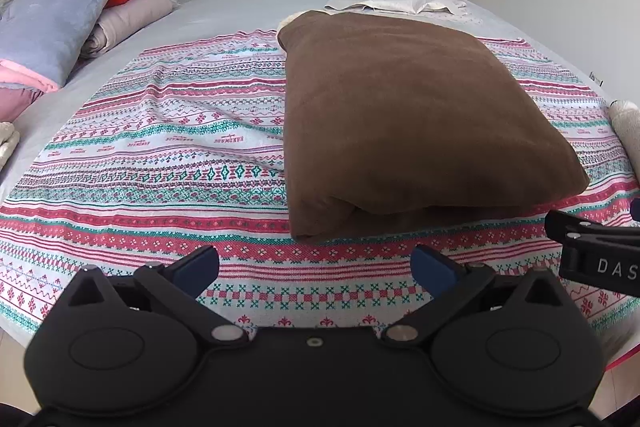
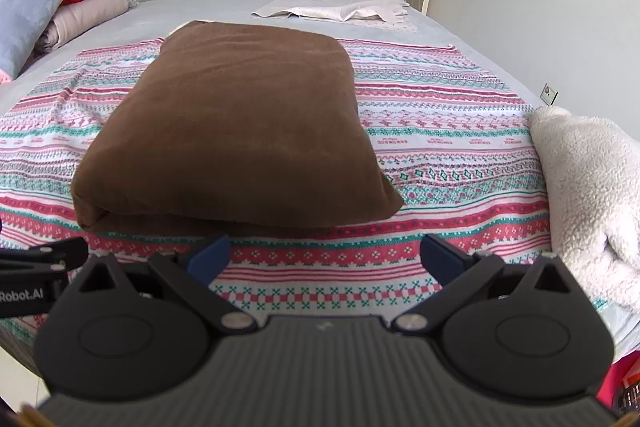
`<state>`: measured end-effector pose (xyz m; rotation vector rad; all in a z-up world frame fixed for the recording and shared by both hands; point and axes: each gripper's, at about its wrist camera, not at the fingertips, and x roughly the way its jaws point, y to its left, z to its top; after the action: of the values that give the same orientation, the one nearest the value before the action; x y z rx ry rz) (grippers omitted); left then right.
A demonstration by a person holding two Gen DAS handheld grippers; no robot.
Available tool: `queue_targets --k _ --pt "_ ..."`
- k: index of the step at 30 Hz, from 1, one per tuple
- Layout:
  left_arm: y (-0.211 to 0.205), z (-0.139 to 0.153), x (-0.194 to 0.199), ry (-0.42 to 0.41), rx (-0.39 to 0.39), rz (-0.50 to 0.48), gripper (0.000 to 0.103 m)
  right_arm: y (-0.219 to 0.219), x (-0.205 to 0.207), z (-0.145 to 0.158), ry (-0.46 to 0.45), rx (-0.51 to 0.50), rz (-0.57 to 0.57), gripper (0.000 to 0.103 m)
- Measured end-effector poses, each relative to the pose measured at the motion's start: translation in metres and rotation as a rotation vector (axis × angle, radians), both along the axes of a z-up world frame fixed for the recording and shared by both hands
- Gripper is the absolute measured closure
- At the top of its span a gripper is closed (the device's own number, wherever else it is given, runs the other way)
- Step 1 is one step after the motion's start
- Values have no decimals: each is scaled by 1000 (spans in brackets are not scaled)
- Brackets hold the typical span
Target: Fold large clothes
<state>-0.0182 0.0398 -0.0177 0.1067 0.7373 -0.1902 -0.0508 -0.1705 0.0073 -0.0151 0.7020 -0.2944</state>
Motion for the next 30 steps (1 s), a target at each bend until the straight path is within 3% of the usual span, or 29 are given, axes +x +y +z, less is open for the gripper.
queue_targets --k 30 --pt "-2 -2 -1 4 -3 -7 0 -1 0 -3 8 5 7 0"
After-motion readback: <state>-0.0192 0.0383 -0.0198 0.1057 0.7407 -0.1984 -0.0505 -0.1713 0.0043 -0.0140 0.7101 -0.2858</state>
